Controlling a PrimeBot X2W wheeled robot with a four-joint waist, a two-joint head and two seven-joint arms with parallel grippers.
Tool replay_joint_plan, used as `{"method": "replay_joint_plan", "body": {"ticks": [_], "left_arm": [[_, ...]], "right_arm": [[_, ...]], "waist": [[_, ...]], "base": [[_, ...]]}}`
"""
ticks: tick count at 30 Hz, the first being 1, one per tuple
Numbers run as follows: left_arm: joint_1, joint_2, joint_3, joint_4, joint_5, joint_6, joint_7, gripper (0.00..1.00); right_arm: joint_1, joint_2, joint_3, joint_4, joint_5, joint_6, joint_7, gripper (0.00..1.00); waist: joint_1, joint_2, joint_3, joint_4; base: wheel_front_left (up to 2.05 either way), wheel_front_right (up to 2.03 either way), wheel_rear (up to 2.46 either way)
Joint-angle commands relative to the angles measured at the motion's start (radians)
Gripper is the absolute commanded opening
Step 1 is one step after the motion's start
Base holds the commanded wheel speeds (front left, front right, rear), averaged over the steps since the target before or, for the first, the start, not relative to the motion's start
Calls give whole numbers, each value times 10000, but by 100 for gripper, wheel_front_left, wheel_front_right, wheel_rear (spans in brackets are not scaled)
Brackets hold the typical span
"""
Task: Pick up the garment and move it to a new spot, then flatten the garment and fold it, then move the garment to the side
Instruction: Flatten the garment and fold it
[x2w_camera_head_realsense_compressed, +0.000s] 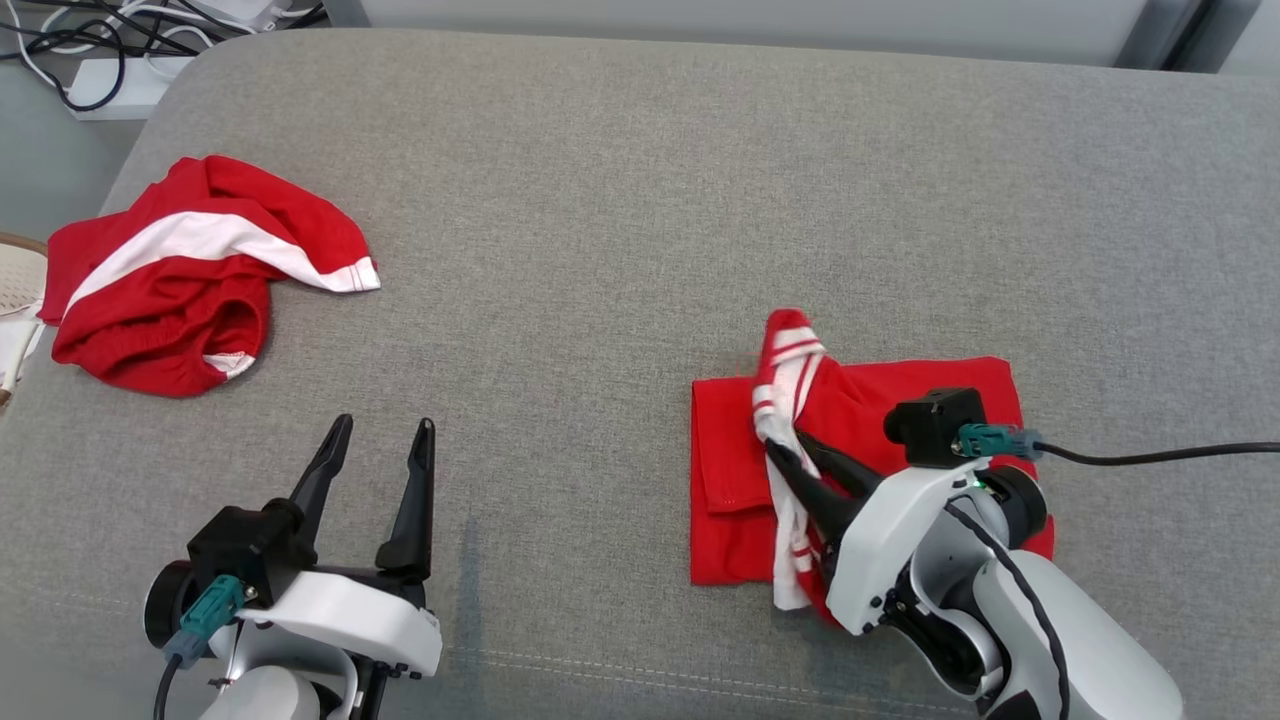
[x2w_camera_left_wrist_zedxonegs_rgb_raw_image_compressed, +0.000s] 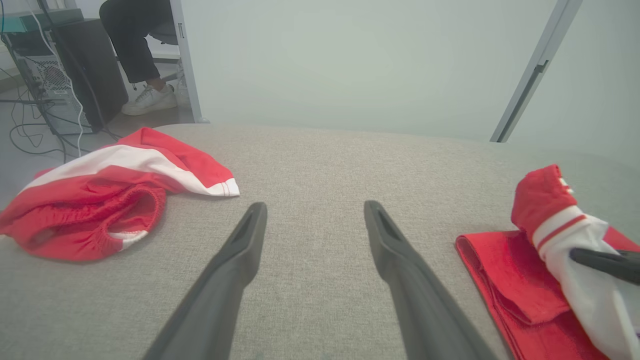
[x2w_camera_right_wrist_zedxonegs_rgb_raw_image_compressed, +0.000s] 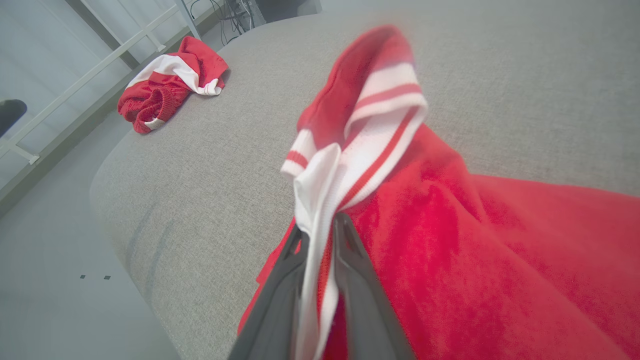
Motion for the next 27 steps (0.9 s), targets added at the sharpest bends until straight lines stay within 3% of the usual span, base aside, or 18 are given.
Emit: {"method": "replay_joint_plan", "body": {"ticks": [1,9,12,20,27], "left_arm": [[-564,260,361,-168,-16,-43,-95,100],[-603,247,393,-46,-25,-81,-137,100],[-541,277,442,-55,-25,-58,-159,100],[-403,434,596,-131,8,41,-196,100],[-353,639,692,-266,27,180,-120,100]], "right_arm": [[-242,181,208,-149,120,2,-151,100],[-188,195,-223,-590,649,2,-821,100],[52,-167,-870,-1272,725,2,-1307,100],[1268,-1448,-3338,-2188,-311,2,-2409,100],[2303,-1718,-3965,-1914,-1130,2,-3472,100]], "waist": [[0,0,23,-9],[0,0,44,-75],[0,0,31,-159],[0,0,-90,-573],[0,0,-189,-942]], "base": [[0,0,0],[0,0,0],[0,0,0],[0,0,0],[0,0,0]]}}
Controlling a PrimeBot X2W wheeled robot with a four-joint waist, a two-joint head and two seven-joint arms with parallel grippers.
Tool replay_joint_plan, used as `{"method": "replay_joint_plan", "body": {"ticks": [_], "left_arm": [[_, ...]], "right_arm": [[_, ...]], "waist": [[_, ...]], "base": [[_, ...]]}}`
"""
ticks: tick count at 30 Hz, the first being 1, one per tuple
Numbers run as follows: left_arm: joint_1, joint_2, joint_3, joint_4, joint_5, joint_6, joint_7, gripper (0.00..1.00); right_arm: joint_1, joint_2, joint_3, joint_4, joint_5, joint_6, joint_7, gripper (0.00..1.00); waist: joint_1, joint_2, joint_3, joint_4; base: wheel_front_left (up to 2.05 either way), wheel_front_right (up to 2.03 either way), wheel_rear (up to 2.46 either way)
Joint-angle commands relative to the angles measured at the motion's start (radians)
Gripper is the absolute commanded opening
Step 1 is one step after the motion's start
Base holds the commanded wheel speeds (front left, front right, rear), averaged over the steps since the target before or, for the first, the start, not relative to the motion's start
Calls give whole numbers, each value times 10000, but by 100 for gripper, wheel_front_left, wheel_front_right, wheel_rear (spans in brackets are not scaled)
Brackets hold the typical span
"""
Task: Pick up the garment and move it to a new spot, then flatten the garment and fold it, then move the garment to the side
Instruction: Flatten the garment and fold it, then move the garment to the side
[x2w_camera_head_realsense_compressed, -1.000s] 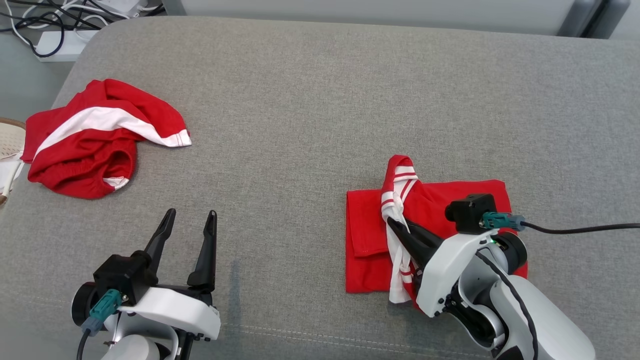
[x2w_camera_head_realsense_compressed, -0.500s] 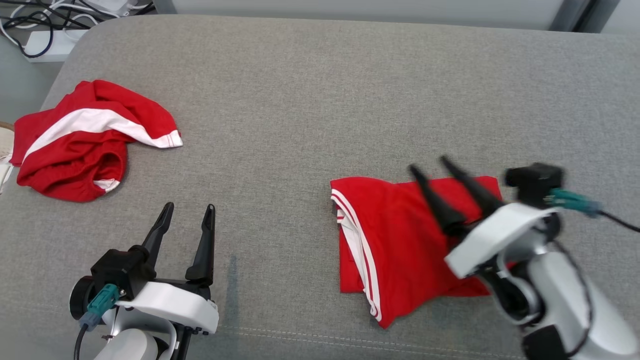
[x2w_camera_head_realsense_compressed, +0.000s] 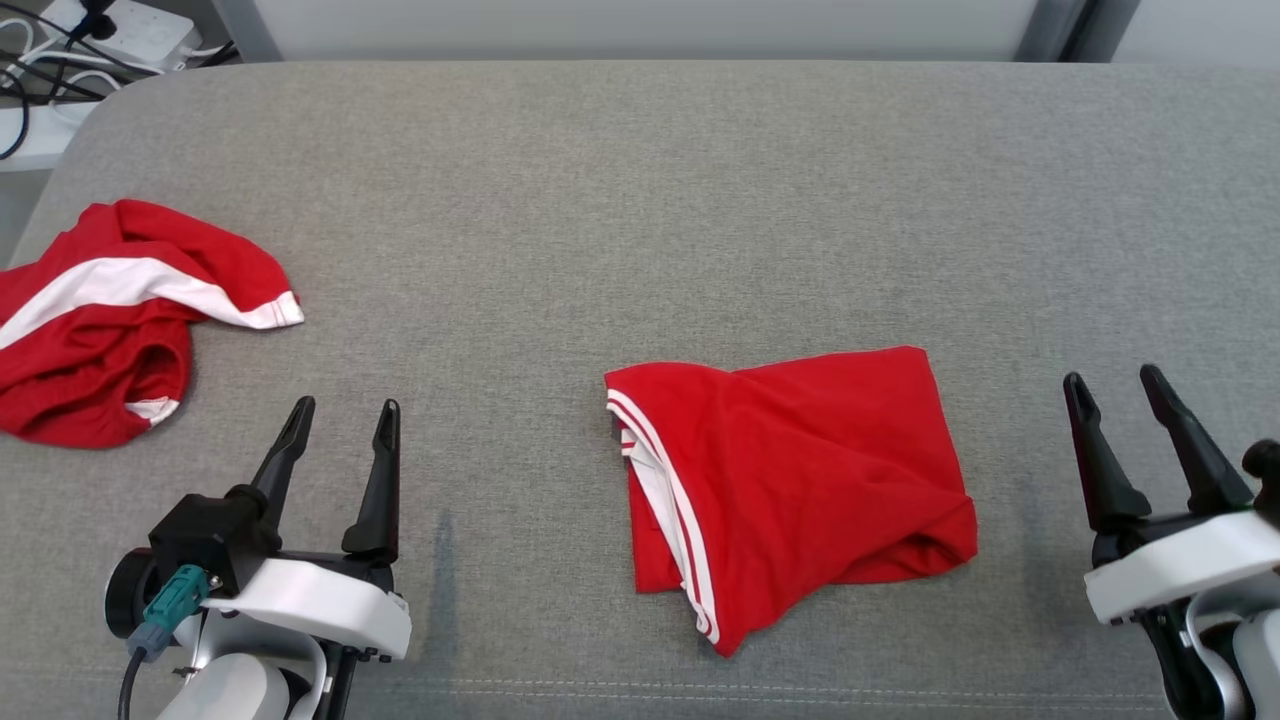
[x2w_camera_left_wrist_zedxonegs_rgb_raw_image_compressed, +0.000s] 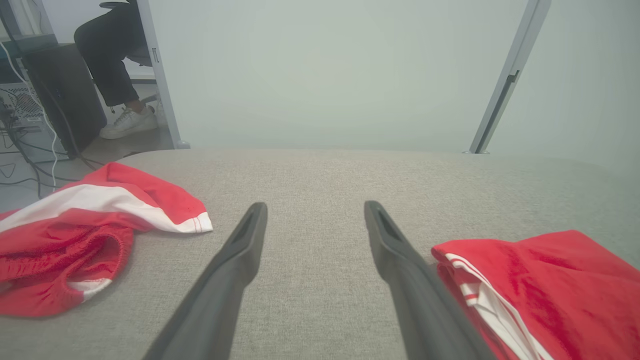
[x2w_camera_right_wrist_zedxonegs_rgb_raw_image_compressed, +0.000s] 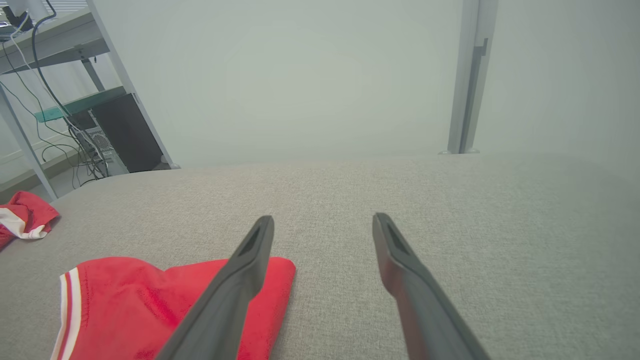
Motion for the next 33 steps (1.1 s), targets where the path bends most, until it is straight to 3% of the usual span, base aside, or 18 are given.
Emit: {"method": "replay_joint_plan", "body": {"ticks": [1,8,17,27,32,33], "left_arm": [[-204,360,470,-289,25,111,-22,100],[-24,577,624,-549,3,337,70,100],[-16,760,717,-809,28,532,178,100],[-187,589,517,-797,45,480,204,100],[-199,474,507,-723,-1,446,138,100],[-203,456,516,-707,-8,444,123,100]], "right_arm": [[197,-124,33,-142,-115,2,-284,100],[565,57,192,207,-121,2,-691,100],[-147,-91,1116,1029,776,2,-633,100],[-1533,-510,2861,2605,2377,2,424,100],[-2051,-736,3931,3201,3435,2,1507,100],[-2154,-815,4132,3210,3614,2,1649,51]], "waist": [[0,0,-31,-101],[0,0,-59,-452],[0,0,65,-461],[0,0,338,109],[0,0,477,386],[0,0,509,414]], "base": [[0,0,0],[0,0,0],[0,0,0],[0,0,0],[0,0,0],[0,0,0]]}}
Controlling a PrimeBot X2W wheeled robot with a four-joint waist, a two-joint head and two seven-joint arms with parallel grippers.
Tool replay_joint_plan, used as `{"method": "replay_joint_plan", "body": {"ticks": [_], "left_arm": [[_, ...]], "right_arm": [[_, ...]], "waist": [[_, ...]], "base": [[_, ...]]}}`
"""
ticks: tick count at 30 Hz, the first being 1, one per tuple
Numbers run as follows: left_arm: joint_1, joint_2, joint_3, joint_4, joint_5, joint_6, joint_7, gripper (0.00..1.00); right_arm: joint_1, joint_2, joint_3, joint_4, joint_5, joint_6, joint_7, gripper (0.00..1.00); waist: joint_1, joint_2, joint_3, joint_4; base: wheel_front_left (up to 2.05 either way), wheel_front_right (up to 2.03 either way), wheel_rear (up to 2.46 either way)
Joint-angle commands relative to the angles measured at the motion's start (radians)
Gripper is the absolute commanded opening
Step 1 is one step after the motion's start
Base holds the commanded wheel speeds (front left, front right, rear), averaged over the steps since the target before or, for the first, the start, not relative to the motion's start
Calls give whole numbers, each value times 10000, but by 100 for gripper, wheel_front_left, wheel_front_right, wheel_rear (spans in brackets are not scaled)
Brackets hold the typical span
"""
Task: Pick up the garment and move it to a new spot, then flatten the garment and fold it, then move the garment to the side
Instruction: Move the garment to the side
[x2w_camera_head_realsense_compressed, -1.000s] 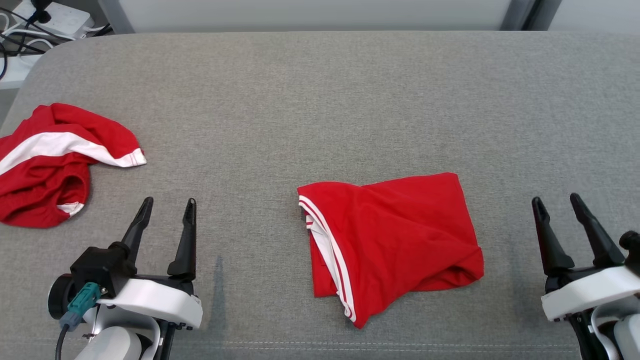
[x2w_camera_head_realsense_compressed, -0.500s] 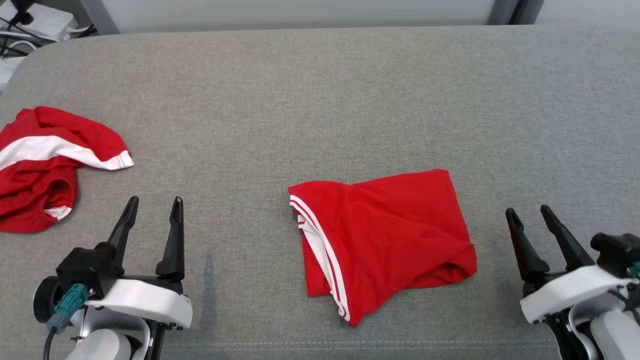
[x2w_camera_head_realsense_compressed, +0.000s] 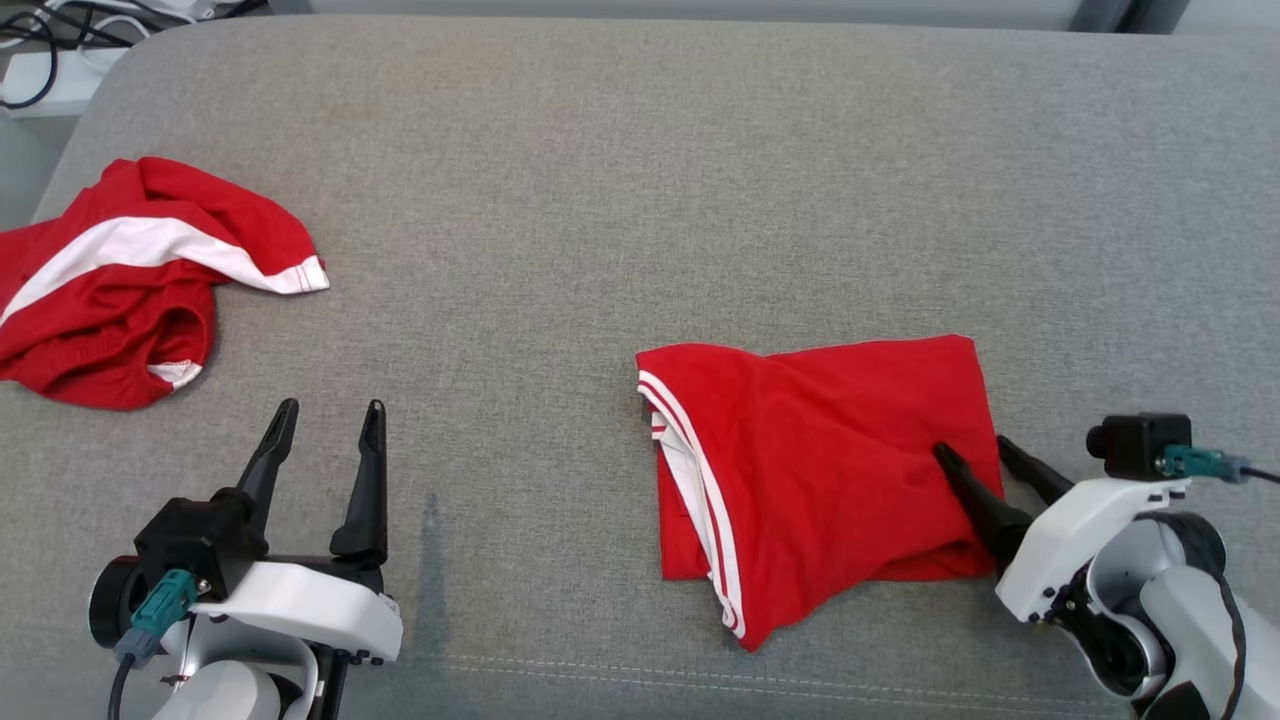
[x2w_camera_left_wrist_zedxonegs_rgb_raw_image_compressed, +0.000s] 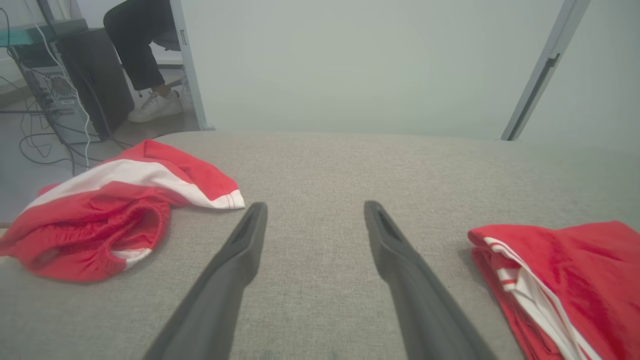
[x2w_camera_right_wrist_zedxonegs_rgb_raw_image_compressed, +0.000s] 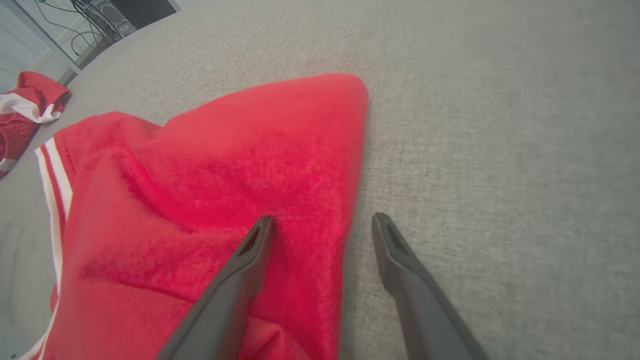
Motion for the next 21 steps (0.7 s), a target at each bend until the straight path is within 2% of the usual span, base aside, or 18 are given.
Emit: {"method": "replay_joint_plan", "body": {"ticks": [1,2,6,11,16,21], "left_arm": [[-427,222,408,-152,-17,-3,-110,100],[-435,210,420,-136,-21,-9,-125,100],[-435,140,472,-81,-40,-11,-189,100],[-403,72,521,-26,-40,-41,-260,100],[-392,-8,540,4,-37,-90,-309,100],[-434,-57,524,26,5,-122,-336,100]], "right_arm": [[-211,-238,226,-141,117,2,22,31],[-350,-341,348,-203,200,2,-49,0],[-964,-1075,856,-709,5,2,-624,0],[-1686,-2352,1660,-2117,-558,2,-1330,0],[-2151,-3590,2046,-3317,-712,2,-1254,0],[-2344,-4426,1812,-3764,-565,2,-917,0]], "waist": [[0,-1,67,53],[0,-1,96,60],[0,-1,161,14],[0,-1,138,-244],[0,-1,84,-576],[0,-1,86,-909]], "base": [[0,0,0],[0,0,0],[0,0,0],[0,0,0],[0,0,0],[0,0,0]]}}
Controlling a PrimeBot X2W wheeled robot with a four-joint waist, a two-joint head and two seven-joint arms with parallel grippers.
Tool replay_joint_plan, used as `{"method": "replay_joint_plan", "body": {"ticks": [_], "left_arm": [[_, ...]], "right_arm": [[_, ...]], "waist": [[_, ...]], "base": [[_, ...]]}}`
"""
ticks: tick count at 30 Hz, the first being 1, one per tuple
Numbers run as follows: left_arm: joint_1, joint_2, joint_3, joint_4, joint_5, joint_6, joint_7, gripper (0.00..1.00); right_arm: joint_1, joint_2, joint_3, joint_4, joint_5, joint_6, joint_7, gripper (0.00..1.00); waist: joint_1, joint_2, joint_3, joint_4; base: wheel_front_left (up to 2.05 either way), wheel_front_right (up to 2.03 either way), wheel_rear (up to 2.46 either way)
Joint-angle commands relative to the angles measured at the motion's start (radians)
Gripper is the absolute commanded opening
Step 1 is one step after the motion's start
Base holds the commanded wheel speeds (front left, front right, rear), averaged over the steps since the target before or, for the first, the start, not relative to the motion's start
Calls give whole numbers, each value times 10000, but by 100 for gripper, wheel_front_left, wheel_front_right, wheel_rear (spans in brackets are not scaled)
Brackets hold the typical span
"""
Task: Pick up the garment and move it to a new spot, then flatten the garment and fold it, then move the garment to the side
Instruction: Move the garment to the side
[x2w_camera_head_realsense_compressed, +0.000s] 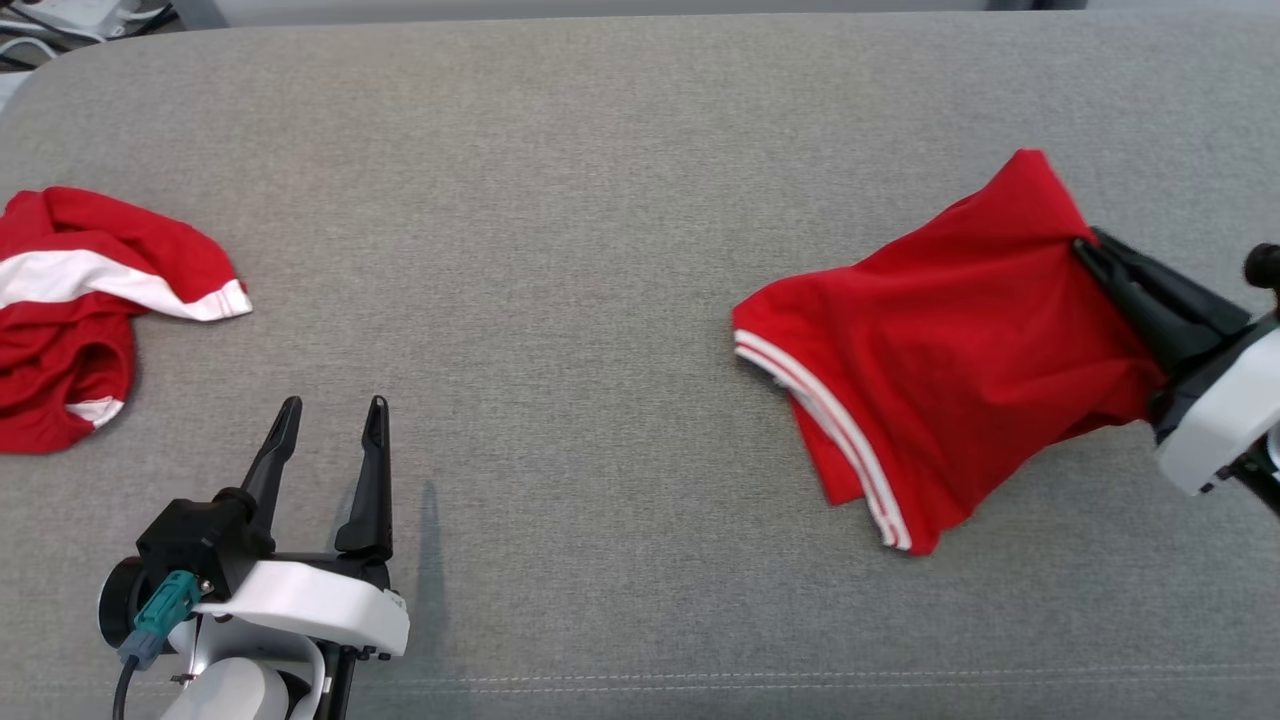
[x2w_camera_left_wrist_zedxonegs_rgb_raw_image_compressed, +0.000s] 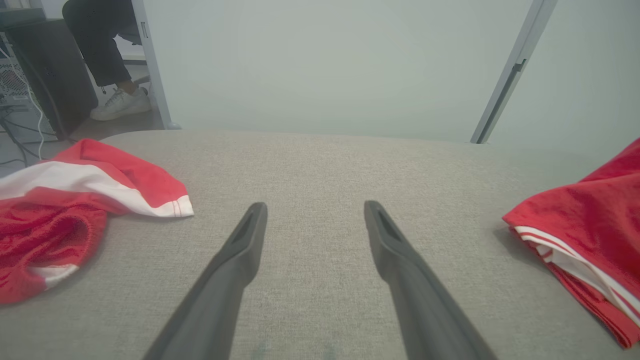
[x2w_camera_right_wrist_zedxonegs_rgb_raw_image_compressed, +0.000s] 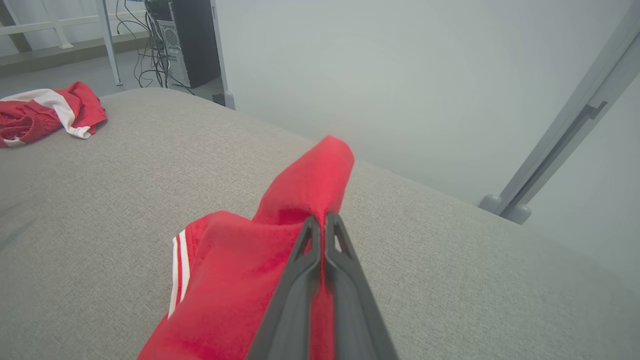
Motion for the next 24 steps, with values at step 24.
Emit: {"method": "replay_joint_plan", "body": {"ticks": [24], "left_arm": [[-1554,790,201,-789,524,-196,478,100]], "right_arm": [[-1541,-1062,-744,3203,-879,-2,-630,0]], "waist": [[0,0,1706,-1647]], "base": [[0,0,0]]}}
